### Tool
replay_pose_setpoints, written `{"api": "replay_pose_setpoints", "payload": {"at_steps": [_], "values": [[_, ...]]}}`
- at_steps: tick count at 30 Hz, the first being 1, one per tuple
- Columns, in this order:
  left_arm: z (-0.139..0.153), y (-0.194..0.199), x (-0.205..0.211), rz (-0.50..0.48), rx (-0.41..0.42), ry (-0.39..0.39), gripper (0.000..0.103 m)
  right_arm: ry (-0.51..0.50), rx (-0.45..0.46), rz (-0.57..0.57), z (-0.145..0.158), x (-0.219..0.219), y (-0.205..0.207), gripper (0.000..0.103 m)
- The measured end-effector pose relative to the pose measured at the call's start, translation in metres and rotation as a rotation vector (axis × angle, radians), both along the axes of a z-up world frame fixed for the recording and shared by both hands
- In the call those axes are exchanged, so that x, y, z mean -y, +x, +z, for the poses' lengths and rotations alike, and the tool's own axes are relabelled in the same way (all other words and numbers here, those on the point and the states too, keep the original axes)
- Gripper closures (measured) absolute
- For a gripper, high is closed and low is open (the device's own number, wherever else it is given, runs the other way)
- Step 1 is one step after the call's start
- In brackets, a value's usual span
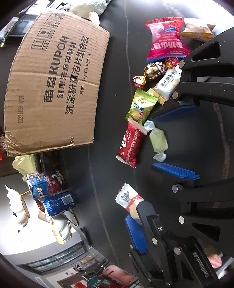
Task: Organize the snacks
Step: 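Grasp the pale green candy with the right gripper while the left holds the cheese packet, then carry both items over the box and open both grippers to drop them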
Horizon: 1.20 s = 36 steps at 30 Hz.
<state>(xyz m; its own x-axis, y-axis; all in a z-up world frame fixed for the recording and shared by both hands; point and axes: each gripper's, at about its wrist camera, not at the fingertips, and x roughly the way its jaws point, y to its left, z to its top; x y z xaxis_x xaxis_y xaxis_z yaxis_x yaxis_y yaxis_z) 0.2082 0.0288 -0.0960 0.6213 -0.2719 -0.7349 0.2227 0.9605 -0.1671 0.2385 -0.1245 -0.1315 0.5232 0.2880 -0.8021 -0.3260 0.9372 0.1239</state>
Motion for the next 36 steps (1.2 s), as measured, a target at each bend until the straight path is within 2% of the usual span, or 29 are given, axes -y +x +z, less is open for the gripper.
{"api": "replay_pose_setpoints", "payload": {"at_steps": [10,16,22,27,36], "values": [[-0.001,-0.001,-0.001,0.002,-0.003,-0.004,0.066,-0.046,0.044,-0.002,0.001,-0.008,-0.002,0.073],[0.002,-0.005,0.005,-0.012,0.008,0.000,0.066,-0.029,0.036,-0.008,0.004,0.001,-0.013,0.075],[0.009,-0.011,0.012,-0.026,0.014,-0.006,0.066,-0.006,0.067,-0.046,0.022,0.018,-0.029,0.075],[0.028,-0.015,0.019,-0.029,0.048,-0.009,0.067,0.027,0.122,-0.051,0.045,0.028,-0.037,0.075],[0.081,-0.008,0.031,-0.034,0.134,0.028,0.067,0.070,0.228,-0.070,0.094,0.045,-0.030,0.075]]}}
